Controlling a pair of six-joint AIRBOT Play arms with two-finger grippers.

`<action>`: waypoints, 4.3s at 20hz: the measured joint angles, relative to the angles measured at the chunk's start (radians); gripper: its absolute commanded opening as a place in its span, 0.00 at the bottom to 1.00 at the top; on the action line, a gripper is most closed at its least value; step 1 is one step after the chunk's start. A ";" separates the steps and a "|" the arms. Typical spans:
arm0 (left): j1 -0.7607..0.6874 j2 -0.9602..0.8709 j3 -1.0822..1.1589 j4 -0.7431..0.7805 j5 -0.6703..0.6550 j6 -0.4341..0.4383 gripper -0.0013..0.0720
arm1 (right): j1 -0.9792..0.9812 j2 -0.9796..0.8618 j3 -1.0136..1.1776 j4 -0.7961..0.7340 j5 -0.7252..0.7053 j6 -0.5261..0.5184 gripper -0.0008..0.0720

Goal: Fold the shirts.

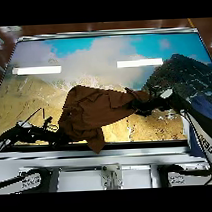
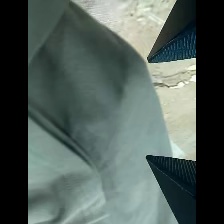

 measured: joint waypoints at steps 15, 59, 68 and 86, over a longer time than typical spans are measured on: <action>-0.003 0.143 0.224 -0.069 0.007 0.080 0.06 | 0.048 -0.019 0.082 -0.011 0.013 -0.040 0.10; -0.137 0.479 0.441 0.232 0.313 -0.165 0.06 | -0.099 0.000 0.396 -0.308 0.543 0.106 0.86; -0.140 0.485 0.436 0.230 0.315 -0.165 0.06 | 0.113 0.211 -0.204 -0.111 0.303 0.221 0.87; -0.140 0.500 0.436 0.229 0.320 -0.165 0.06 | 0.229 0.108 -0.285 0.150 -0.093 0.328 0.27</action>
